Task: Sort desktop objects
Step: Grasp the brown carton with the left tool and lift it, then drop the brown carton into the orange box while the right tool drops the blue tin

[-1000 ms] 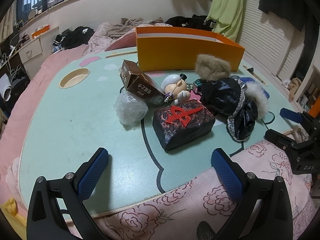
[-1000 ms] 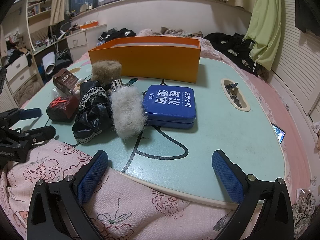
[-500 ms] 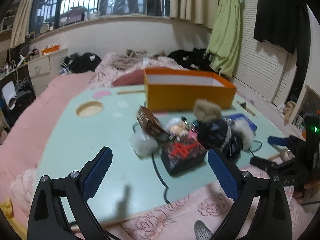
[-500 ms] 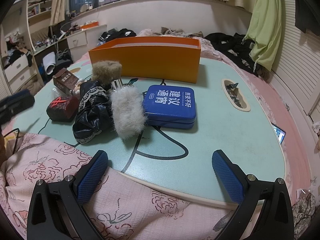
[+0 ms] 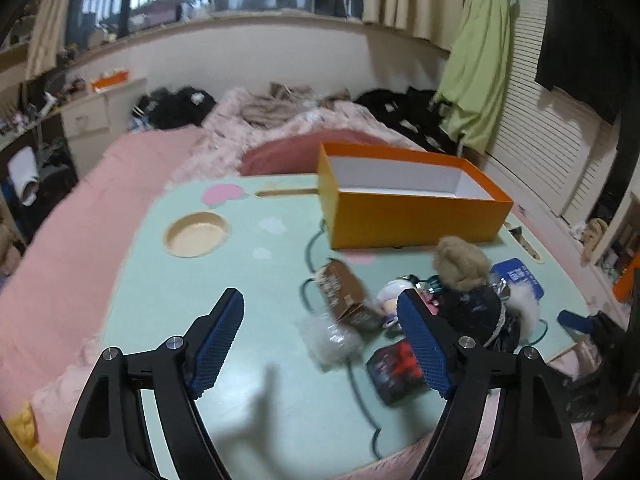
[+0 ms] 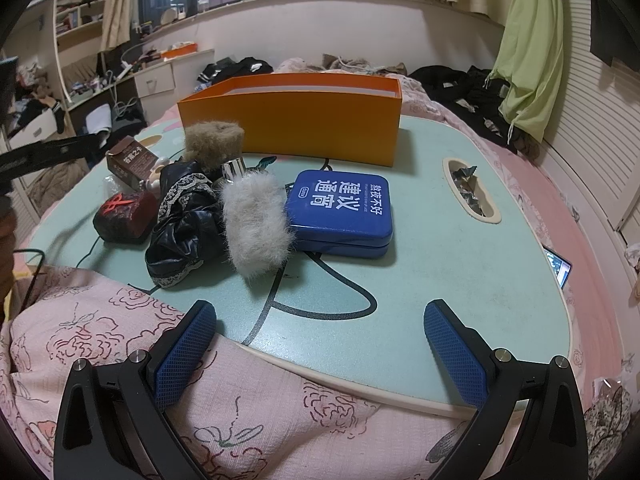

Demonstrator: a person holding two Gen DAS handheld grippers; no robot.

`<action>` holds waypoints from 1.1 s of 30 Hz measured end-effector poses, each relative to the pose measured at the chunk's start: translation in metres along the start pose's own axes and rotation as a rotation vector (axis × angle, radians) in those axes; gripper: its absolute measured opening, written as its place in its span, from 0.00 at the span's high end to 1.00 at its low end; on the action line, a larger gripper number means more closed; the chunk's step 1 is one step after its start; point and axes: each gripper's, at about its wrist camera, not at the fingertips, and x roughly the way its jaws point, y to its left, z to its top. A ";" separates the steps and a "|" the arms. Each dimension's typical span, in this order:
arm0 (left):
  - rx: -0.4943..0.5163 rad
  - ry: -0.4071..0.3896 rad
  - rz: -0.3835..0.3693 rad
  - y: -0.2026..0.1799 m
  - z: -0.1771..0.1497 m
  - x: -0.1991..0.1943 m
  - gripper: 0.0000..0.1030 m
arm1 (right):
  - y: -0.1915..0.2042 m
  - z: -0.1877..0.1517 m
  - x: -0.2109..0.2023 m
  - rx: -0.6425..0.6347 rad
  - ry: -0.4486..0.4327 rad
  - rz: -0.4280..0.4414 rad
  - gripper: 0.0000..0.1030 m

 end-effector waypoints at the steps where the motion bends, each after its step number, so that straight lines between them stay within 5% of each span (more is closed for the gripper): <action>1: -0.003 0.022 -0.012 -0.002 0.003 0.008 0.23 | 0.000 0.000 0.000 0.000 0.000 0.000 0.00; 6: -0.011 0.092 -0.029 -0.012 0.013 0.038 0.25 | 0.000 0.000 0.000 0.000 0.000 0.000 0.00; 7: -0.022 0.109 -0.058 -0.013 0.014 0.043 0.29 | 0.000 0.000 0.000 0.000 0.000 0.000 0.00; 9: -0.024 0.128 -0.078 -0.016 0.014 0.047 0.61 | 0.000 0.000 0.000 -0.001 -0.001 0.002 0.00; 10: -0.017 0.138 -0.085 -0.019 0.014 0.049 0.70 | 0.000 0.000 0.000 -0.001 -0.001 0.002 0.00; 14: -0.002 0.112 -0.105 -0.025 0.016 0.043 0.80 | 0.000 -0.001 0.000 -0.001 -0.001 0.002 0.00; 33: -0.068 -0.158 -0.200 -0.024 0.026 -0.053 0.81 | -0.016 0.005 -0.010 0.081 -0.063 0.091 0.00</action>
